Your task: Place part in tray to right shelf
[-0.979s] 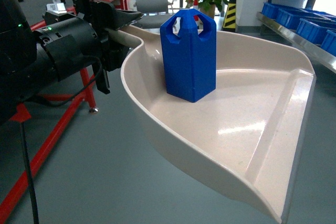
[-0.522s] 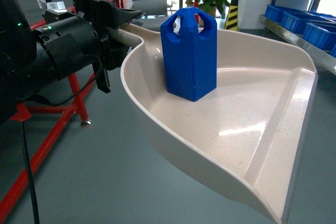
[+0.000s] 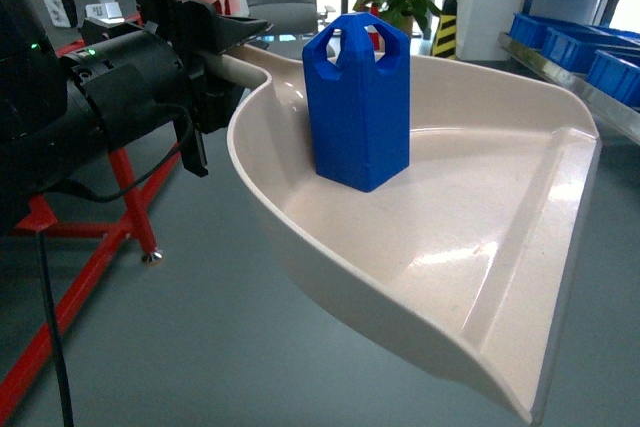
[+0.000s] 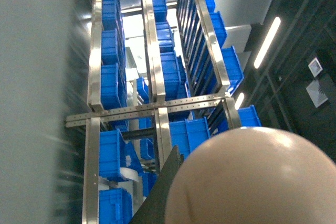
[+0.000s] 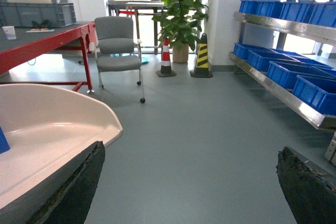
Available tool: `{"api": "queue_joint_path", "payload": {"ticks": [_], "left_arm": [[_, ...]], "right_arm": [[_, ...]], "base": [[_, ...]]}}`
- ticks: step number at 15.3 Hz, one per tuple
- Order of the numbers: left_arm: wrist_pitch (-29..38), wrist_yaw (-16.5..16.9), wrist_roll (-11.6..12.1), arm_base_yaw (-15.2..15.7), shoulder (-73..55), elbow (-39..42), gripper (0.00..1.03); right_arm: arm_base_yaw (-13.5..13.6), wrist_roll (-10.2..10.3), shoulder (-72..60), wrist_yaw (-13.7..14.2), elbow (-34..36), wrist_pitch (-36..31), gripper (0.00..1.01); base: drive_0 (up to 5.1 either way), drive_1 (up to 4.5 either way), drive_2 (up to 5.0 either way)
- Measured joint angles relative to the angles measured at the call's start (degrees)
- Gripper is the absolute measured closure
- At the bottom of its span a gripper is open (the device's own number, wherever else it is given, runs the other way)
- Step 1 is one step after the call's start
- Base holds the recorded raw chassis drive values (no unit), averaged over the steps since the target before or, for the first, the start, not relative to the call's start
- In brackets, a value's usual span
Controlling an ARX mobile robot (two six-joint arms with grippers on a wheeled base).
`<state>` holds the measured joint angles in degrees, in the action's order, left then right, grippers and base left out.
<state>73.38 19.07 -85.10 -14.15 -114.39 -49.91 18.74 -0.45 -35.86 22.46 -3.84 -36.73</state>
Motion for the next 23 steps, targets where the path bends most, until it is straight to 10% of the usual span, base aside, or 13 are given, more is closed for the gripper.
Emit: {"api": "queue_joint_path", "payload": {"ticks": [23], "left_arm": [[0.1, -0.2, -0.1, 0.2, 0.0, -0.2, 0.91]], "right_arm": [[0.0, 0.0, -0.2, 0.0, 0.0, 0.3, 0.03]], "base": [[-0.3, 3.81, -4.0]]}}
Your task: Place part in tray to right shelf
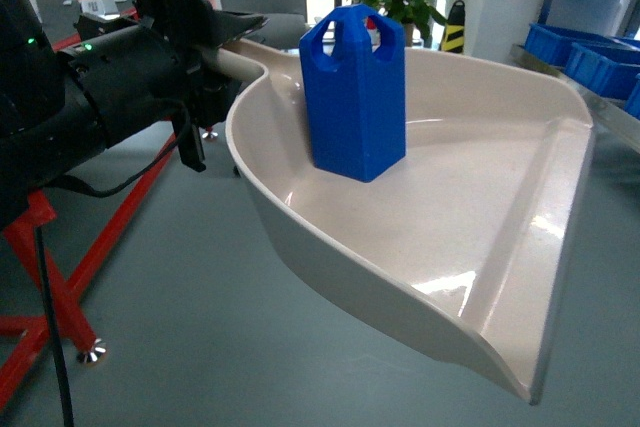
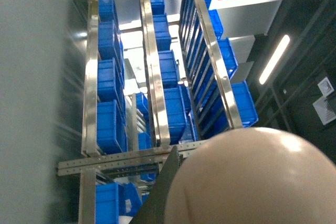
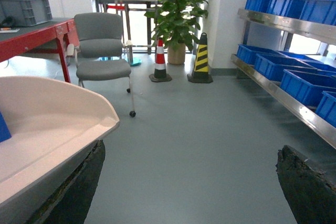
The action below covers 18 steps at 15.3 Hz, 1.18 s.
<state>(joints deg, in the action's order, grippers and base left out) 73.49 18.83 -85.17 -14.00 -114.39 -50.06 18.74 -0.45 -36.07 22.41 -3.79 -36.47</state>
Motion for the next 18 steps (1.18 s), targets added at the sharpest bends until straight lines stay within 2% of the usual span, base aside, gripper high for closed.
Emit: {"api": "queue_joint_path", "payload": {"ticks": [18], "left_arm": [[-0.2, 0.3, 0.1, -0.3, 0.0, 0.0, 0.91]], "right_arm": [[0.0, 0.0, 0.2, -0.1, 0.0, -0.1, 0.03]], "base": [[-1.6, -1.64, -1.6]]}}
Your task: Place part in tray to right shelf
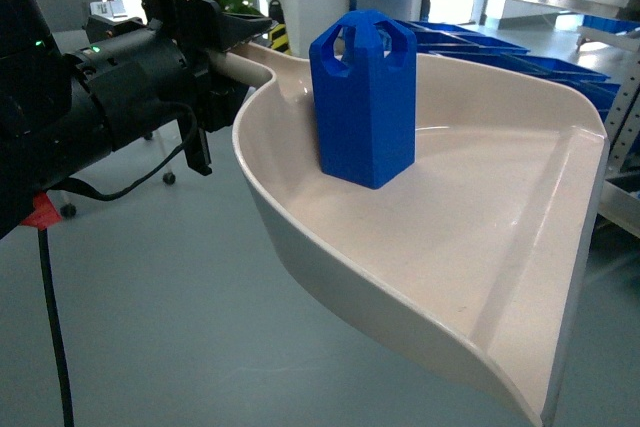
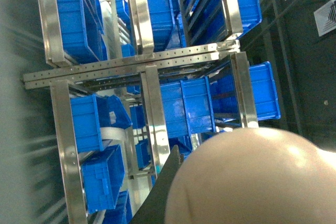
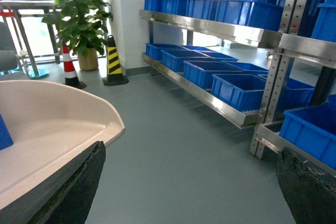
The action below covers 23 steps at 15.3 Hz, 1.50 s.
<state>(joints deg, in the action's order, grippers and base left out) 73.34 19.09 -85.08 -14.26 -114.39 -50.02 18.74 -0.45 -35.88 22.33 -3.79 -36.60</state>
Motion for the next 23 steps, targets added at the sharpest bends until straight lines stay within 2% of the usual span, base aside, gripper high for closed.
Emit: {"api": "queue_joint_path", "payload": {"ticks": [23], "left_arm": [[0.0, 0.0, 0.0, 0.1, 0.0, 0.0, 0.91]], "right_arm": [[0.0, 0.0, 0.0, 0.0, 0.0, 0.0, 0.03]], "base": [[-1.6, -1.60, -1.6]]}}
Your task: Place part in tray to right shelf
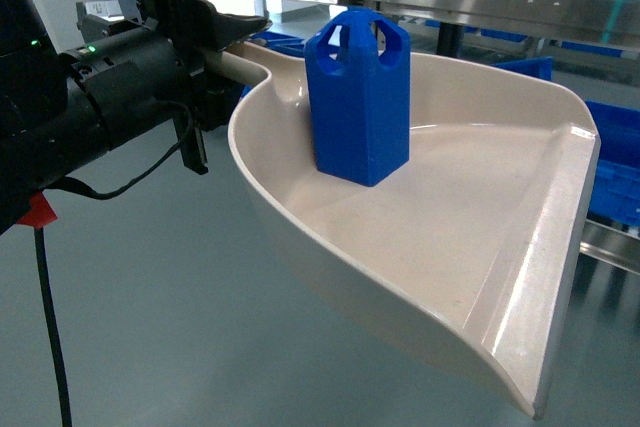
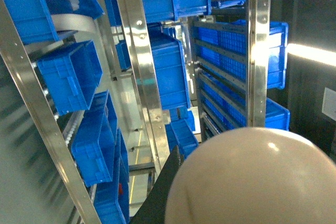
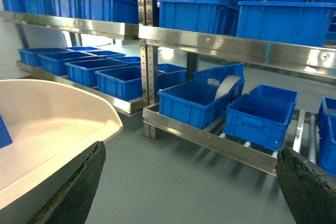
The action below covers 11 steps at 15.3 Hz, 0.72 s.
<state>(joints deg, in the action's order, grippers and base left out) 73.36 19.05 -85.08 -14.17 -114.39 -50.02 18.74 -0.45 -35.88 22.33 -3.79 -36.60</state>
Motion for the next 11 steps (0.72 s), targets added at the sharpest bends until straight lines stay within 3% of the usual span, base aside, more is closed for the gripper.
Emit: {"api": "queue_joint_path", "payload": {"ticks": [11], "left_arm": [[0.0, 0.1, 0.0, -0.2, 0.0, 0.0, 0.91]], "right_arm": [[0.0, 0.0, 0.0, 0.0, 0.0, 0.0, 0.03]], "base": [[-1.5, -1.53, -1.5]]}}
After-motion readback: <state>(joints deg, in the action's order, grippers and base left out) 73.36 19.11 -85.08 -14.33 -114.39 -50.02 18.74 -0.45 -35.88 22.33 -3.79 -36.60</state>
